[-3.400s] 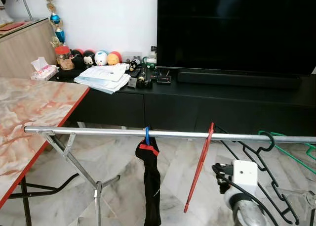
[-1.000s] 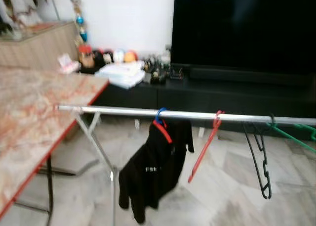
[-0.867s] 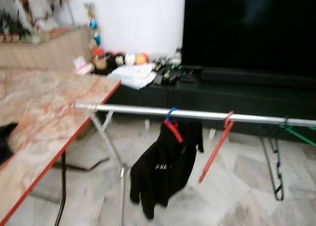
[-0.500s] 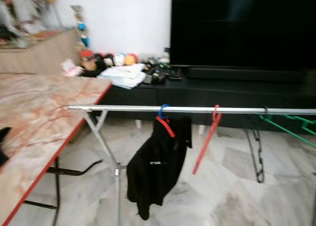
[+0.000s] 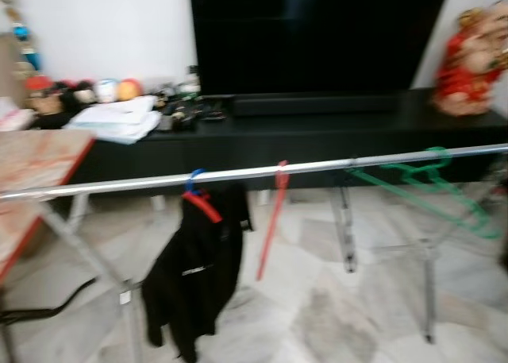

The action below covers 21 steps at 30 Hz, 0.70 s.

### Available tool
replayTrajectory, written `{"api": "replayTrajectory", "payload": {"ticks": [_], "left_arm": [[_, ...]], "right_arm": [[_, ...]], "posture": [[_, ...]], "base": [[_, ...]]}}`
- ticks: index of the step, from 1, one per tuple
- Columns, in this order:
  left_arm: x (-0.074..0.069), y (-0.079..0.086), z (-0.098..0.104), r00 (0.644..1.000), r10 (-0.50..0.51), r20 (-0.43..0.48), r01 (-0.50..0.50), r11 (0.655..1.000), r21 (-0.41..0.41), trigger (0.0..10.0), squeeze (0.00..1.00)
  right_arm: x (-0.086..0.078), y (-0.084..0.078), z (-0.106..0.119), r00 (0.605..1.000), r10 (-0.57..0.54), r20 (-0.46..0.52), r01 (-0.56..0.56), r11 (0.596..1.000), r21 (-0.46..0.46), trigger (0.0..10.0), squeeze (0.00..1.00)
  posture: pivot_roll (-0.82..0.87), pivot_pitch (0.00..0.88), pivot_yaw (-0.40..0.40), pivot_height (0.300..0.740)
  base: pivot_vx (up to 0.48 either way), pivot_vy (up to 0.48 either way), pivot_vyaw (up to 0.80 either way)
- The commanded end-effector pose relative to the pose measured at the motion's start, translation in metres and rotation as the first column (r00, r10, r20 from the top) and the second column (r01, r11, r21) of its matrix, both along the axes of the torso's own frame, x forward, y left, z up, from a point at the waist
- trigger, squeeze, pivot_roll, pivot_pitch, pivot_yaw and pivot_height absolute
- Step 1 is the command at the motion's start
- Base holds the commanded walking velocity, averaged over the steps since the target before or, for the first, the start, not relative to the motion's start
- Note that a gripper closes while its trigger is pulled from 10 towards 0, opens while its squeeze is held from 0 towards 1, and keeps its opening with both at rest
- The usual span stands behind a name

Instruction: Hang hanger

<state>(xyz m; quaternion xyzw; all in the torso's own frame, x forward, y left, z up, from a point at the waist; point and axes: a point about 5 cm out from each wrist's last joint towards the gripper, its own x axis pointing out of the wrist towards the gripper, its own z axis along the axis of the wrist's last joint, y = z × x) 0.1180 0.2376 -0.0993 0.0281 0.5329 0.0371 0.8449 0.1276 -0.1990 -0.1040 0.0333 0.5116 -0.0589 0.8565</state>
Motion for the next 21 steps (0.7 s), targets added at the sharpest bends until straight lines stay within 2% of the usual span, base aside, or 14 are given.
{"api": "replayTrajectory", "payload": {"ticks": [1, 21], "left_arm": [[-0.0069, -0.0012, -0.0025, 1.0, -0.002, -0.028, 0.001, 1.0, -0.005, 10.0, 0.0], [-0.0063, 0.0003, -0.0018, 0.999, -0.024, -0.027, 0.024, 1.0, 0.0, 10.0, 0.0]], "right_arm": [[0.0023, -0.0028, 0.0012, 1.0, 0.011, 0.006, -0.011, 1.0, -0.014, 10.0, 0.0], [0.0015, -0.0004, 0.0007, 1.0, -0.023, 0.012, 0.024, 1.0, -0.014, 10.0, 0.0]], "posture": [[-0.02, 0.0, 0.049, 0.74], [-0.02, 0.0, 0.057, 0.74]], "base": [[0.0, -0.401, 0.0], [0.0, -0.403, 0.0]]}}
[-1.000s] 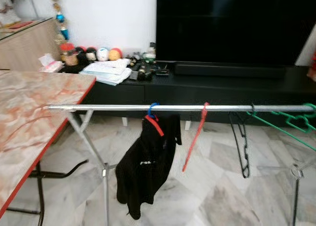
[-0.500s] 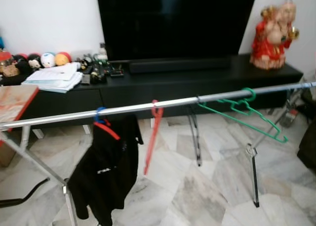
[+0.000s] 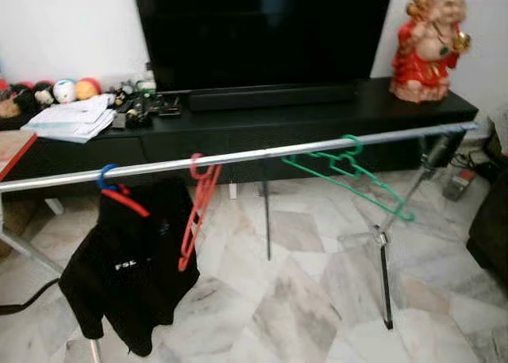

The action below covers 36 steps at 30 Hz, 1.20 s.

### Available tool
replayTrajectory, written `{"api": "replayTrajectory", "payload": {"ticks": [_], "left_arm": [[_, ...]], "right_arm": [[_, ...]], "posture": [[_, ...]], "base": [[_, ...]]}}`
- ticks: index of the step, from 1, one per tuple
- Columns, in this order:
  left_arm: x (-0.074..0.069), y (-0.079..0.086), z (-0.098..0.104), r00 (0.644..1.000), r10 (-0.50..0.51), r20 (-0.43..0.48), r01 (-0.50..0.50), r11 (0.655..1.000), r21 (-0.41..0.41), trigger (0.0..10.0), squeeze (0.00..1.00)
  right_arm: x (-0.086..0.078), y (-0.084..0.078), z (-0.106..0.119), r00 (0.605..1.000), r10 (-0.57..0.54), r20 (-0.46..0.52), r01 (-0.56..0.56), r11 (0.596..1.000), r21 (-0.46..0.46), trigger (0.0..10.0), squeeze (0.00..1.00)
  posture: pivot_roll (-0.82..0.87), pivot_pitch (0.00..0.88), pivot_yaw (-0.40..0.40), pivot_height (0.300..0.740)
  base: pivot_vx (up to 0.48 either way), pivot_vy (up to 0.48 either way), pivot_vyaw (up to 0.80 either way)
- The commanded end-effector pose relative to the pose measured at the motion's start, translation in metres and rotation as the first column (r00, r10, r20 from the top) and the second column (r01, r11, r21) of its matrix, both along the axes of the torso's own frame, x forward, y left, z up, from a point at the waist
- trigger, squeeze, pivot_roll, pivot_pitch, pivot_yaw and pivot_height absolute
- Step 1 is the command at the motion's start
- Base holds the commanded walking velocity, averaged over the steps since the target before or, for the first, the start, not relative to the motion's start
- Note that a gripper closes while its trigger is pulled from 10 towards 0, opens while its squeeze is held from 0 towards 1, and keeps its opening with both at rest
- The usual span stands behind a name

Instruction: Hang hanger

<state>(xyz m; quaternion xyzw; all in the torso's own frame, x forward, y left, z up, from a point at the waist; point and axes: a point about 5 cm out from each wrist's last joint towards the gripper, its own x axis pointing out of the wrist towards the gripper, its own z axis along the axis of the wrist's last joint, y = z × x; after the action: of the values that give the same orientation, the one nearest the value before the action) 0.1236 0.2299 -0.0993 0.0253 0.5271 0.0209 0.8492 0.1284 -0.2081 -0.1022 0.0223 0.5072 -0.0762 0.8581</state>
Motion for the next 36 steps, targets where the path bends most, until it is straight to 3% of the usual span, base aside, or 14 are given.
{"api": "replayTrajectory", "payload": {"ticks": [1, 10, 36], "left_arm": [[-0.0118, 0.008, -0.0018, 0.999, 0.004, -0.04, -0.003, 1.0, 0.023, 10.0, 0.0], [-0.0111, 0.0093, -0.0016, 0.999, 0.004, -0.045, -0.002, 0.999, 0.05, 10.0, 0.0], [-0.0085, 0.0093, -0.0008, 0.999, 0.023, -0.033, -0.021, 0.999, 0.036, 10.0, 0.0]], "right_arm": [[0.0009, 0.0086, -0.001, 1.0, -0.006, 0.006, 0.006, 1.0, 0.023, 10.0, 0.0], [0.0015, 0.0073, -0.001, 1.0, 0.006, -0.009, -0.006, 1.0, 0.006, 10.0, 0.0], [0.0052, 0.0089, -0.0001, 1.0, 0.028, -0.009, -0.028, 1.0, 0.012, 10.0, 0.0]], "posture": [[-0.01, 0.0, 0.056, 0.74], [-0.02, 0.0, 0.06, 0.74], [-0.04, 0.0, 0.073, 0.74]], "base": [[0.0, -0.405, 0.0], [0.0, -0.297, -0.07], [0.0, 0.0, -0.79]]}}
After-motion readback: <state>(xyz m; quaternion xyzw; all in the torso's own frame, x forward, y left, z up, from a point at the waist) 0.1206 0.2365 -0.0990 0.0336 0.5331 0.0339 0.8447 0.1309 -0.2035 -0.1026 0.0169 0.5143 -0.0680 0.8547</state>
